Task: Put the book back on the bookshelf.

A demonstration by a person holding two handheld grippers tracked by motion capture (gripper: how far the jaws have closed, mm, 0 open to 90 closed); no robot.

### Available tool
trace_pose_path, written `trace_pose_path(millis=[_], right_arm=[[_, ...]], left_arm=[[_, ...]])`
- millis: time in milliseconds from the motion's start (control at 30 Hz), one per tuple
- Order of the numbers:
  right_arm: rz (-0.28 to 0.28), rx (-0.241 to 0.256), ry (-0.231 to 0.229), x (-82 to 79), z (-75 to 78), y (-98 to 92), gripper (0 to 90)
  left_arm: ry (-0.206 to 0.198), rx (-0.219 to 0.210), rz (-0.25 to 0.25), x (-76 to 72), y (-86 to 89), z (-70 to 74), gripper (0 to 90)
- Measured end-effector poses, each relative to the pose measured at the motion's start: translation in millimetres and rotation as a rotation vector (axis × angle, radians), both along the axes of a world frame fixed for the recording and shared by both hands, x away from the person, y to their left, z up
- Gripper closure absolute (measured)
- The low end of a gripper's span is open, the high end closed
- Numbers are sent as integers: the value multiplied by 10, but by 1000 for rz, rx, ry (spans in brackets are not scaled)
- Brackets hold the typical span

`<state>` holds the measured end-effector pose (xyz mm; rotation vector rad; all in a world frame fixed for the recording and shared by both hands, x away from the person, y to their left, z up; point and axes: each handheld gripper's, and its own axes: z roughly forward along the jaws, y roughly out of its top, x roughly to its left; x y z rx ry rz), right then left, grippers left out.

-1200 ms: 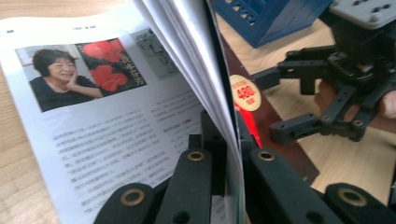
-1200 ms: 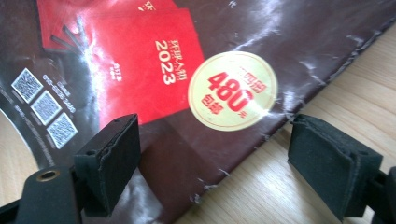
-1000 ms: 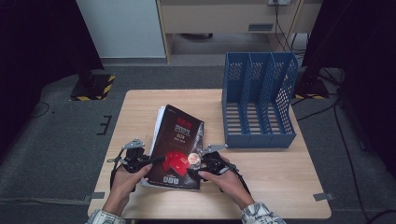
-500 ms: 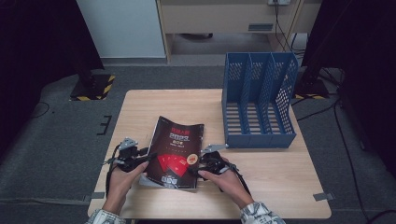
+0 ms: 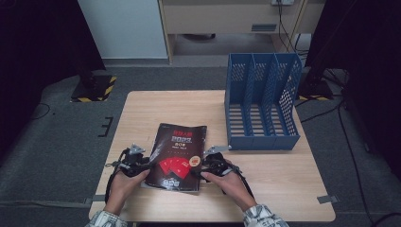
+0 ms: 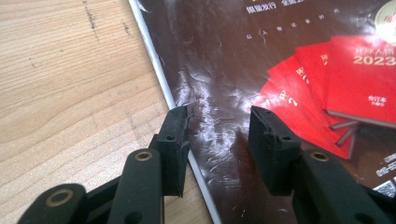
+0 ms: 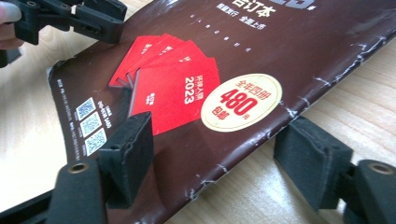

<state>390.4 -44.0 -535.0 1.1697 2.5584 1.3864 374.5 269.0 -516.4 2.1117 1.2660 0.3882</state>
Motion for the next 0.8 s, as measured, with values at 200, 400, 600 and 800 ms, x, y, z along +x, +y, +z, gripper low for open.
trace_pose_path(millis=[200, 400, 600, 800], right_arm=[[-1, 3, -1, 51, 32, 64, 327], [2, -14, -4, 145, 112, 197, 339], [-12, -32, -2, 236, 131, 260, 352], [2, -47, 13, 272, 129, 272, 390]], left_arm=[[-4, 10, 3, -9, -14, -1, 580], [0, -1, -6, -18, -15, -2, 578], [-2, 6, -11, -20, -36, -1, 579], [-2, 2, -10, -18, -33, -3, 578]])
